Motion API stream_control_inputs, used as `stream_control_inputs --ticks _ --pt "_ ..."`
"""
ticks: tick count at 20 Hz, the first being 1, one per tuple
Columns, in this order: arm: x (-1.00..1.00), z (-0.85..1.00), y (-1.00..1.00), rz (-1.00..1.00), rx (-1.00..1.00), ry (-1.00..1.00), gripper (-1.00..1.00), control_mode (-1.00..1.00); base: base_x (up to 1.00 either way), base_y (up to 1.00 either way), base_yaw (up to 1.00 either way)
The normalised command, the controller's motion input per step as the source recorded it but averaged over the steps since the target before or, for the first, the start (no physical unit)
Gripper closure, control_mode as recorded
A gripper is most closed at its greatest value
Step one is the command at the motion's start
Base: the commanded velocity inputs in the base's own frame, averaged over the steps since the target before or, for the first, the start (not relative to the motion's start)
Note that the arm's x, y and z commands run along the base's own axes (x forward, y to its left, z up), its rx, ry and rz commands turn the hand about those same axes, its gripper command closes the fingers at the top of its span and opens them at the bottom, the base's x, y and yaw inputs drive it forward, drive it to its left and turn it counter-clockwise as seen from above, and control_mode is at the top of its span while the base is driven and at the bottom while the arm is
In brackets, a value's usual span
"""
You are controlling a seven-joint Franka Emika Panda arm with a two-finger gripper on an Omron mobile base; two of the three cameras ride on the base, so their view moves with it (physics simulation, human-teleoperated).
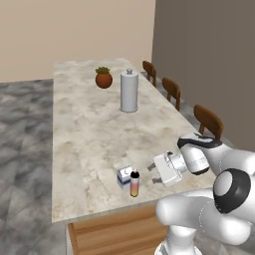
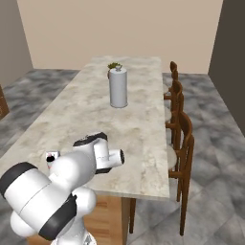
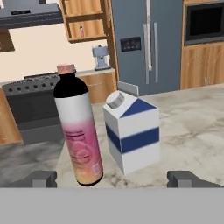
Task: Pick the bottled drink, milk, bottled drink from the counter and place them in the open cabinet.
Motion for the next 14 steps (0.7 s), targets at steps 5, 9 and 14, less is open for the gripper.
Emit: stream_control_inputs --ticks 5,9,14 --pt "-0.06 0.0 0.48 0.0 0.0 0.01 -1.0 -1.0 0.0 0.0 0.0" --pt "-0.05 0.0 0.52 0.0 0.0 0.01 -1.0 -1.0 0.0 0.0 0.0" --pt "-0.33 -0.05 0.21 0.0 0.0 0.05 -1.0 -1.0 0.0 0.0 0.0"
